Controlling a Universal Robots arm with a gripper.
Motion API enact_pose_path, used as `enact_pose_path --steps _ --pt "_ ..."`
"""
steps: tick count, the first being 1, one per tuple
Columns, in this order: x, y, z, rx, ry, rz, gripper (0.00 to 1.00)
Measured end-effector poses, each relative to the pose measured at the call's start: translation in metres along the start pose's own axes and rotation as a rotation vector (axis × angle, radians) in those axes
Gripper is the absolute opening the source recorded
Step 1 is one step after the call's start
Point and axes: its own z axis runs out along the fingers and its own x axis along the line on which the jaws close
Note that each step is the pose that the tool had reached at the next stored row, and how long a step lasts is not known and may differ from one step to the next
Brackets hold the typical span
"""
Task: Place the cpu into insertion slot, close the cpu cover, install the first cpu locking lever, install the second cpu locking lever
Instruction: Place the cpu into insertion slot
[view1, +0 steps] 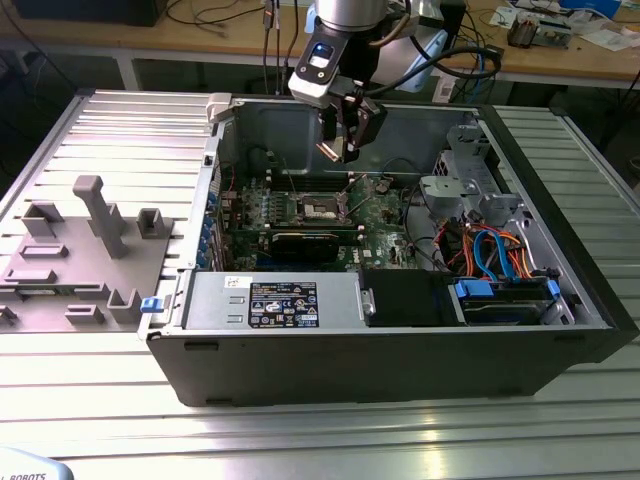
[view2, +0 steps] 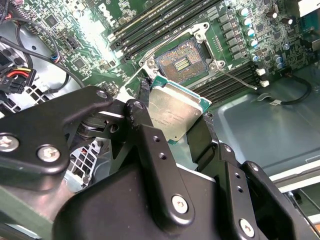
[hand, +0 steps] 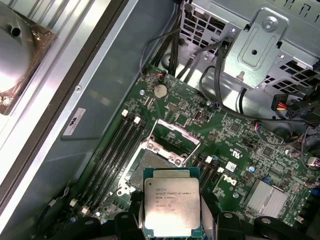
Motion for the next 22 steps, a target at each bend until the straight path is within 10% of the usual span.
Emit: enact_pose_path --steps 22 --pt "0.0 0.0 0.0 -0.0004 -0.0017 0.028 0.54"
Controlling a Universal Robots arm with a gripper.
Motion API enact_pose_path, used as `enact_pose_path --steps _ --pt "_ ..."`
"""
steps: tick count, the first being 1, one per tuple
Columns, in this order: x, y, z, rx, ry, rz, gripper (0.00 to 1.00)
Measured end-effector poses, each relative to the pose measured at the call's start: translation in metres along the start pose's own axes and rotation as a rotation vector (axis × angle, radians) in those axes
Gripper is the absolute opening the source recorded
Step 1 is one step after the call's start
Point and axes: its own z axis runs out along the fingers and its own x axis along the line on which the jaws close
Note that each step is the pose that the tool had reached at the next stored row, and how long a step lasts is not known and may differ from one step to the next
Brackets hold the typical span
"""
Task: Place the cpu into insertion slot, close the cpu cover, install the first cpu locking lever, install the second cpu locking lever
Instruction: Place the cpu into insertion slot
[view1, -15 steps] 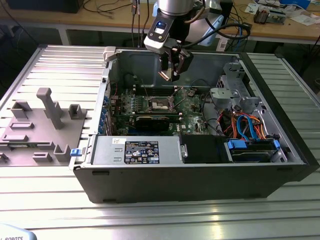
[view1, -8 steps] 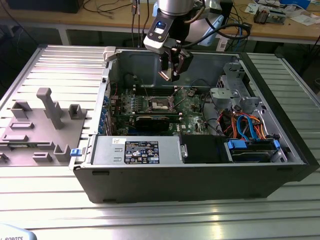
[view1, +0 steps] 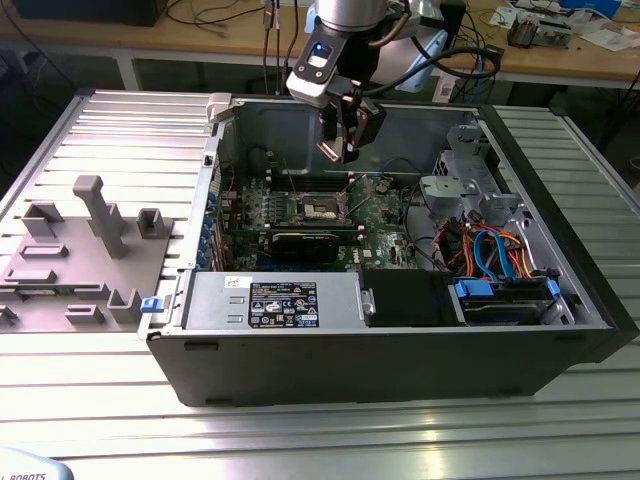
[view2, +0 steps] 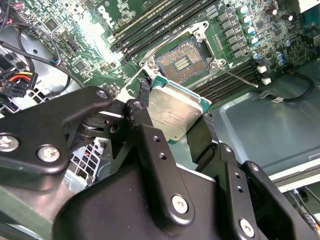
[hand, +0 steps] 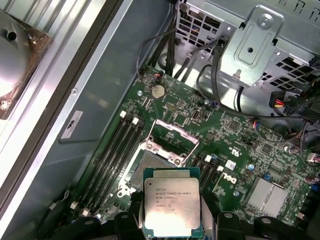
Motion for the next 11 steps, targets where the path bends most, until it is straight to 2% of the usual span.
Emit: enact_pose_path --steps 11 --pt "0.0 0.0 0.0 -0.0003 -0.0008 0.013 0.54"
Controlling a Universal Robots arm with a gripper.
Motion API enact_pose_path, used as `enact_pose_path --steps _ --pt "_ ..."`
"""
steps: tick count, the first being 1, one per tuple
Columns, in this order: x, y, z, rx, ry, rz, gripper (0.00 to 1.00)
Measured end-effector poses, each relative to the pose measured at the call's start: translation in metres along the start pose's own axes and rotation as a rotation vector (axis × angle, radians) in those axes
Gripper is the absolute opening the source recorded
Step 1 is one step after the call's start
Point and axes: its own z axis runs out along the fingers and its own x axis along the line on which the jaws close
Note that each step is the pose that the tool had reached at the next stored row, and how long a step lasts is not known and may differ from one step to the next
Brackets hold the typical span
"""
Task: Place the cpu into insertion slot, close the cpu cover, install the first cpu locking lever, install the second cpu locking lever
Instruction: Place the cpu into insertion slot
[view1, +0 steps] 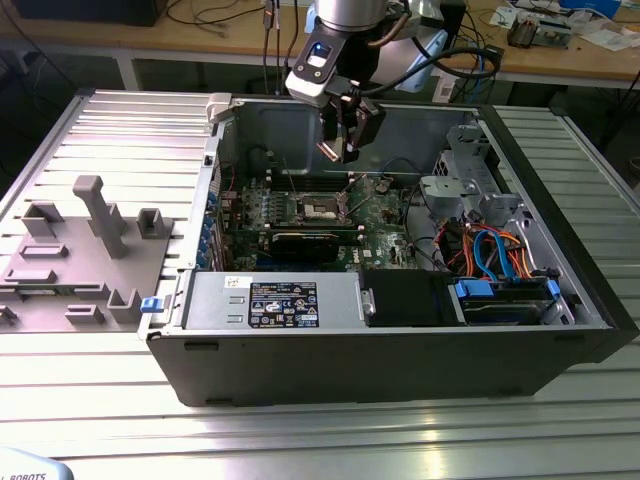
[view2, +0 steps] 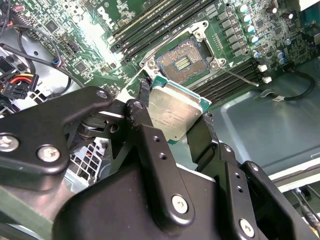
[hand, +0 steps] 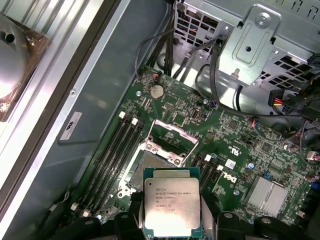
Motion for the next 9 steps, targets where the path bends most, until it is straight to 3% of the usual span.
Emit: enact_pose_path --steps 9 --pt "0.0 0.0 0.0 -0.0002 -0.0008 0.013 0.54"
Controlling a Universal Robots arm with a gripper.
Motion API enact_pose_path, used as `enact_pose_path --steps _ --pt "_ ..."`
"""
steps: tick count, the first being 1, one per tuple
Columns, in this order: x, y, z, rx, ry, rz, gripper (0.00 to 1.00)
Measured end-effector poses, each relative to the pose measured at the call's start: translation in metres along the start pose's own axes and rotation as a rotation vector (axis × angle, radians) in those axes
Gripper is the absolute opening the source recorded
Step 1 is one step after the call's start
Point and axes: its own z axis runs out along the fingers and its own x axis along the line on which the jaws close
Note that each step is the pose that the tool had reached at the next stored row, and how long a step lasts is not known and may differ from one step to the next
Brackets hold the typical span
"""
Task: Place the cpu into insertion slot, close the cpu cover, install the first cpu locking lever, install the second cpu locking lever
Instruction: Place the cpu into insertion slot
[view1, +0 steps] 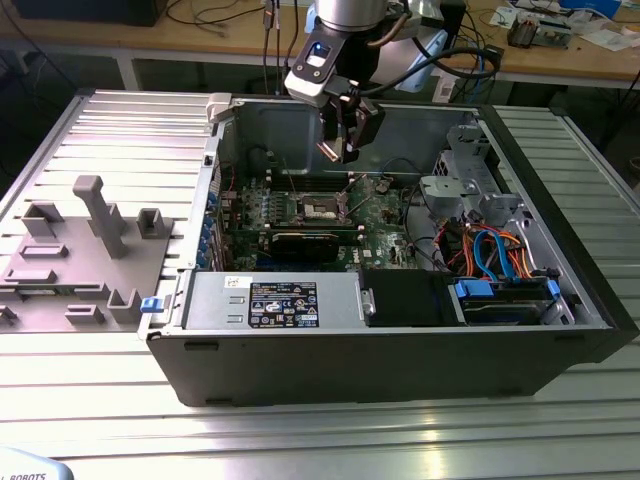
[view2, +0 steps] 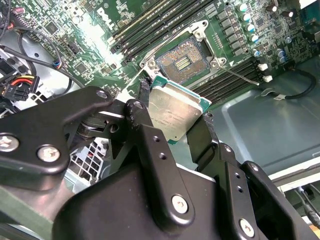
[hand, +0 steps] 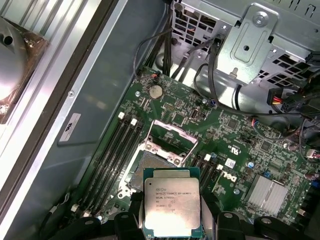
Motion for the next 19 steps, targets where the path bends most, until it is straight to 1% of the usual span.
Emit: enact_pose_path --steps 19 --pt "0.0 0.0 0.0 -0.0004 -0.0015 0.024 0.54"
